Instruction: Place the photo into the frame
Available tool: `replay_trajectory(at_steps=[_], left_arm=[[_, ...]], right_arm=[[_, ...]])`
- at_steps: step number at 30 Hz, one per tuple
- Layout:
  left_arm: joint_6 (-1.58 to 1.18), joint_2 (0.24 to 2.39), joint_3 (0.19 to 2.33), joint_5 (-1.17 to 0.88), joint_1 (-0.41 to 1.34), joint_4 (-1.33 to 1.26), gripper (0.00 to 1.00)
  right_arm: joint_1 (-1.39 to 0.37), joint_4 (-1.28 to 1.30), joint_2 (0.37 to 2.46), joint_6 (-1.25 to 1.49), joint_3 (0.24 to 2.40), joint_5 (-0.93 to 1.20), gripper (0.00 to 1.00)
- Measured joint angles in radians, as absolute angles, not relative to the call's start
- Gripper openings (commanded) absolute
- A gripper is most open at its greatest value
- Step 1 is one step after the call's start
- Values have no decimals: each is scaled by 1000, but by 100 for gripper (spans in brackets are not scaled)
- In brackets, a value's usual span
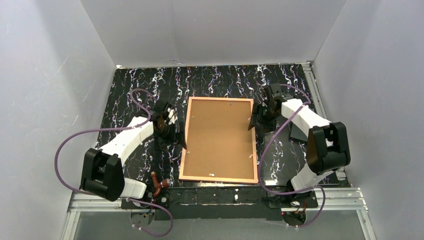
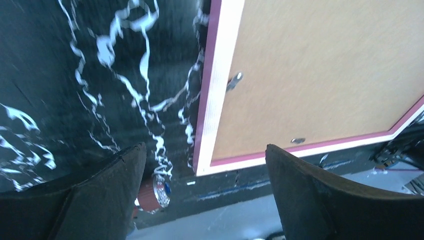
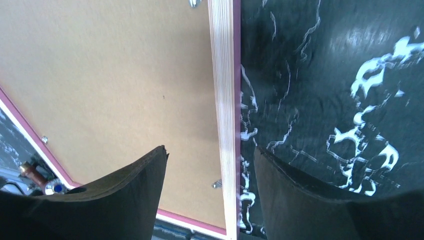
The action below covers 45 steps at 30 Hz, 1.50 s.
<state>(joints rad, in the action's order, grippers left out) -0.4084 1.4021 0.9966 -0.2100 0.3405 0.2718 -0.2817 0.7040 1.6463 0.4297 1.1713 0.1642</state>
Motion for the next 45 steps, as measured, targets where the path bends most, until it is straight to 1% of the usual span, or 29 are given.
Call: replay_trajectory(at_steps=[5, 8, 14, 17, 20, 25, 29, 31, 36, 45], left_arm=[[-470, 1311, 820, -235, 379, 269, 85], [-498, 1287, 749, -237, 416, 258, 80], [-528, 1299, 689, -222, 493, 223, 71], [-533, 1343, 689, -209, 522, 197, 64], [-533, 1393, 694, -197, 537, 186, 53], [-504, 1444, 731, -200, 540, 185, 31], [-441, 1478, 771, -212, 546, 185, 6], [-414, 1501, 793, -212, 547, 197, 0], [-364, 1562, 849, -211, 547, 227, 0], [-190, 1728, 1038, -198, 545, 274, 0]], right_arm=[[-282, 670, 1551, 467, 1042, 211, 73], [-282, 653, 1507, 483, 984, 229, 72], [-282, 625, 1446, 507, 891, 252, 72], [-282, 619, 1437, 517, 867, 258, 71], [-282, 615, 1435, 521, 858, 265, 71], [-282, 604, 1433, 521, 858, 265, 71], [-282, 603, 1433, 521, 858, 265, 70], [-282, 603, 1433, 521, 859, 265, 70], [-282, 623, 1433, 514, 892, 258, 71], [-280, 691, 1509, 464, 1088, 204, 71]])
